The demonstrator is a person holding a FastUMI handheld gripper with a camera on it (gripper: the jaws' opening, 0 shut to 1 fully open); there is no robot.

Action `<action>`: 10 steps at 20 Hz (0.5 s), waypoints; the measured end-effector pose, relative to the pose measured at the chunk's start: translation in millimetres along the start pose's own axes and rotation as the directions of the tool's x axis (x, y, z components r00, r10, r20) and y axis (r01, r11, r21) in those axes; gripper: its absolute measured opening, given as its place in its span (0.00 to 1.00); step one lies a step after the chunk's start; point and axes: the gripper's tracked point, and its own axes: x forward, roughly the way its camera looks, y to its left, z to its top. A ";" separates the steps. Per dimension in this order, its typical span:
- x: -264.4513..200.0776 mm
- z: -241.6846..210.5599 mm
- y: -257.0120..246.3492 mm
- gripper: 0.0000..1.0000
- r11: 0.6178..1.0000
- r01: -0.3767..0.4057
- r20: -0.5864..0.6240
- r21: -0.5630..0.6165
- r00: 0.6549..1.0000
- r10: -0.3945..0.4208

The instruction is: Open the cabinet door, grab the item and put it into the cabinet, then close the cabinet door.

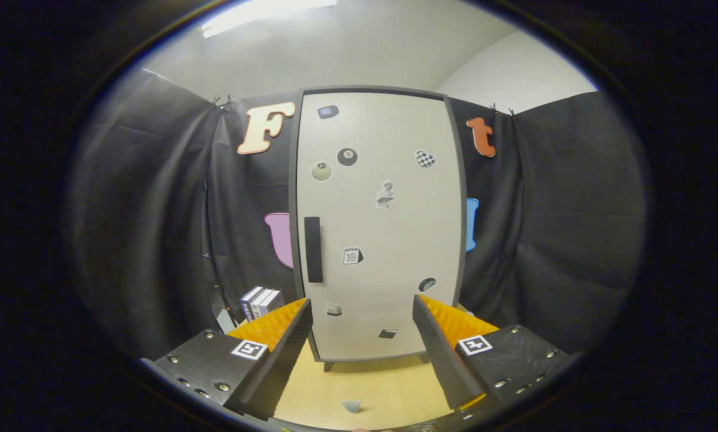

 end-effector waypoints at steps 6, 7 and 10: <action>80.9 -6.8 43.1 0.99 0.998 -0.062 -0.011 -0.003 0.998 0.062; 94.2 -8.4 49.7 0.99 0.998 -0.070 -0.011 -0.004 0.998 0.069; 130.1 -8.5 66.4 0.99 0.996 -0.089 -0.011 0.011 0.996 0.089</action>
